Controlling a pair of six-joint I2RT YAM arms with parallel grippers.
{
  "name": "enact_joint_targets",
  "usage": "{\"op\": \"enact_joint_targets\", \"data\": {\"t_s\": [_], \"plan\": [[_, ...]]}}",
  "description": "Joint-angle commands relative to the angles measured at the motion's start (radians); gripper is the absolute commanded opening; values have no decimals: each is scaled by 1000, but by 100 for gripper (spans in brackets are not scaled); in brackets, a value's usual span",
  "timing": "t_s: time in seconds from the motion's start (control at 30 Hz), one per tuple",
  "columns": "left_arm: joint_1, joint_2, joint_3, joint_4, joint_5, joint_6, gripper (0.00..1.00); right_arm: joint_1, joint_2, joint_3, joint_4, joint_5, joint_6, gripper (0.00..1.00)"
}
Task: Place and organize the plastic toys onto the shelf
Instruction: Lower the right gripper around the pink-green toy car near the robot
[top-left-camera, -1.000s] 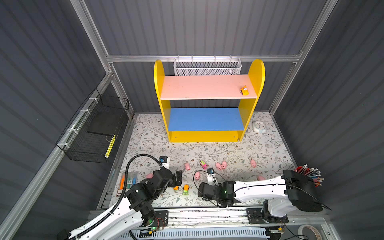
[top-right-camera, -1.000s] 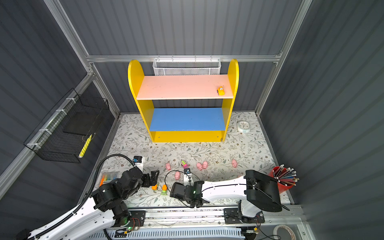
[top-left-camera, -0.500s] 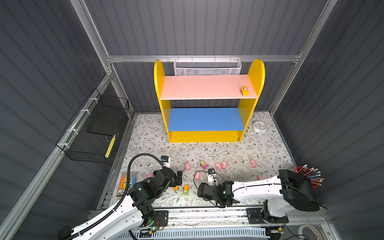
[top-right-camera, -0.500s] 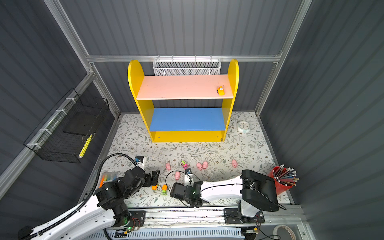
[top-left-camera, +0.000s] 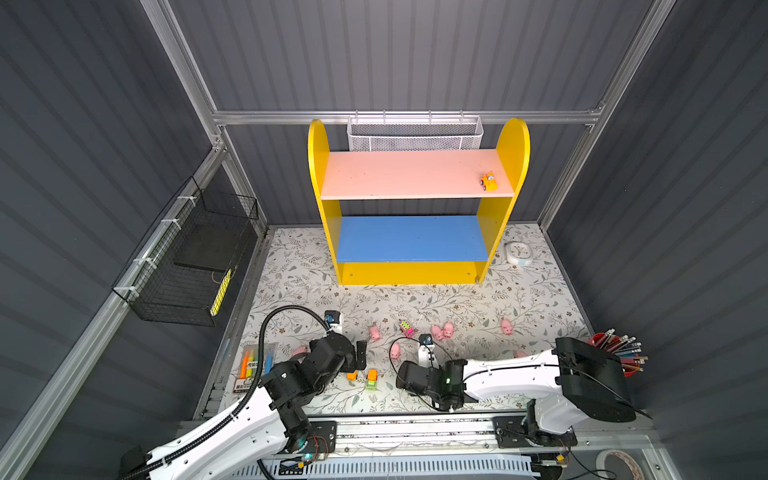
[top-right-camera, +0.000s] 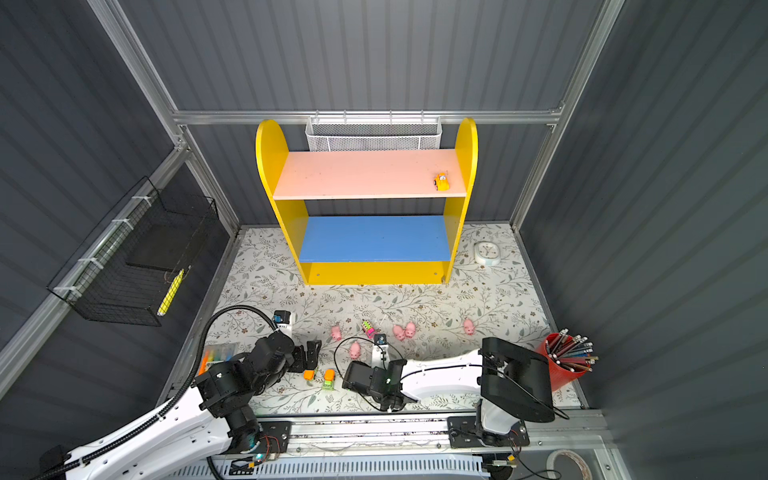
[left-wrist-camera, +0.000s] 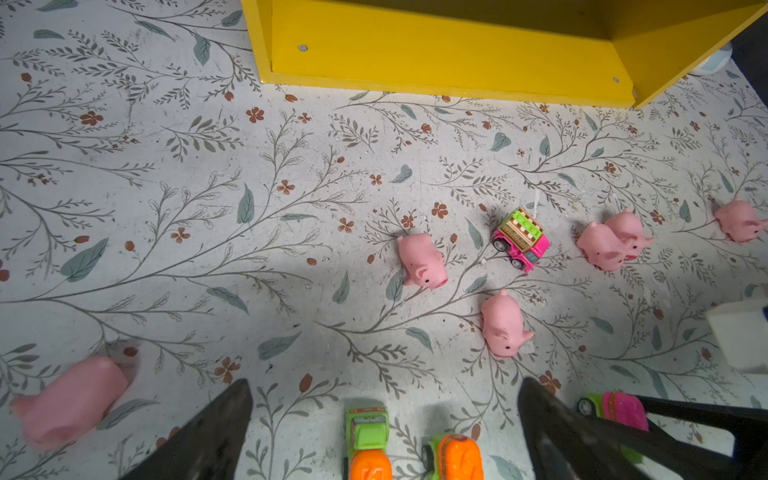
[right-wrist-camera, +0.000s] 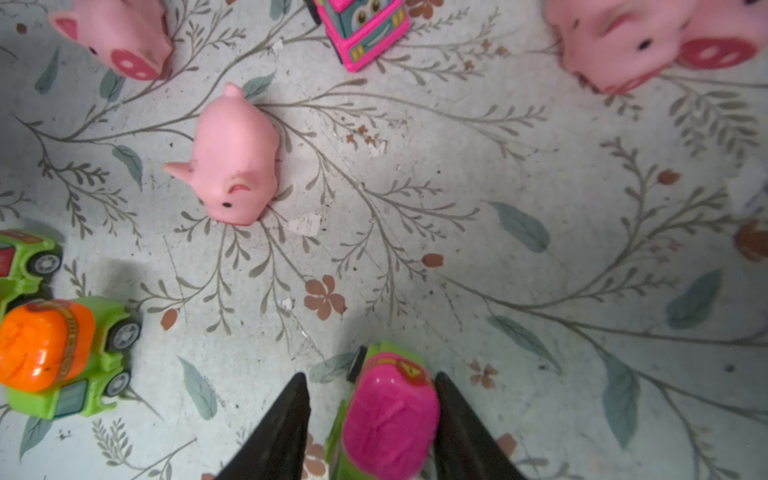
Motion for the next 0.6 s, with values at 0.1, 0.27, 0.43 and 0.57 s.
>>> {"op": "enact_joint_targets", "data": {"t_s": [0.1, 0.27, 0.43, 0.57], "plan": [[-6, 7, 14, 19, -15, 16, 100, -3, 21, 4, -45, 8, -33, 48], [-6, 15, 14, 23, -12, 19, 100, -9, 45, 42, -83, 26, -83, 49], [-6, 2, 15, 15, -13, 21, 100, -17, 63, 76, -104, 41, -118, 54], [-6, -15, 15, 2, -16, 22, 100, -18, 63, 80, -115, 23, -107, 56]]}}
